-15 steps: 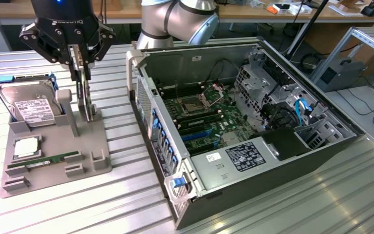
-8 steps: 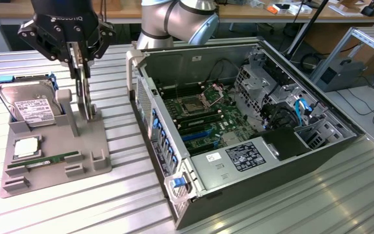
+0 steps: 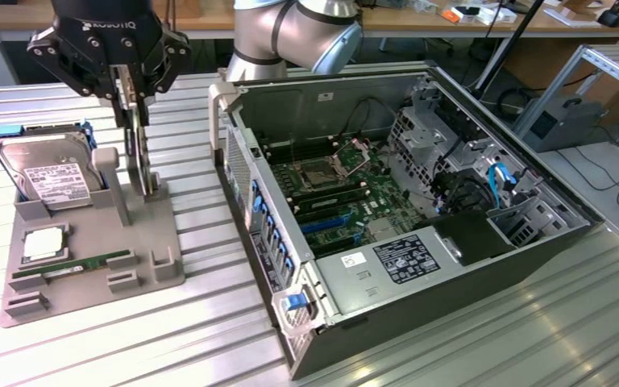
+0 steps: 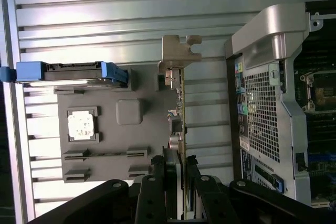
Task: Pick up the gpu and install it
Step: 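Pick up the gpu and move the gpu toward the slot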
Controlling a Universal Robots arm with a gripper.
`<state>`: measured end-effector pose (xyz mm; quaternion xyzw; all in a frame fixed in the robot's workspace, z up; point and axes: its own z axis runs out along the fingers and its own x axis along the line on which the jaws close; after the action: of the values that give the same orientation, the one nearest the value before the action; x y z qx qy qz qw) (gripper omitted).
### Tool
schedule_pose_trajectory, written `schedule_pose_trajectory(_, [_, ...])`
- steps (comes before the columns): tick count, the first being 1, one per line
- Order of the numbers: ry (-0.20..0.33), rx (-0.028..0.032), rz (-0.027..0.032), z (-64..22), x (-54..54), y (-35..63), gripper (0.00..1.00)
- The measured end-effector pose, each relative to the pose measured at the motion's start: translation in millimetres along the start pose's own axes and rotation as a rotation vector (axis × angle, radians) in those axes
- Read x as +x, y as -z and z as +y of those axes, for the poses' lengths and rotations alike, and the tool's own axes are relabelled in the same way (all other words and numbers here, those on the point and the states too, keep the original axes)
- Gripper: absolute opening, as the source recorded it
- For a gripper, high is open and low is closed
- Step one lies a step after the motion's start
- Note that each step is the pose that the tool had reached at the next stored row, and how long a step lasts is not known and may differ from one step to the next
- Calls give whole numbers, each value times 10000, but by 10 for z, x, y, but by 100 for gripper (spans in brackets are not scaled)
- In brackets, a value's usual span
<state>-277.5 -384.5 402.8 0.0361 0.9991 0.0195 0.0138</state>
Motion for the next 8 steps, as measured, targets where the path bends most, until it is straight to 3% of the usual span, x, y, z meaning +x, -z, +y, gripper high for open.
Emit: schedule_pose_trajectory(8, [0, -9, 1, -3, -2, 74, 27])
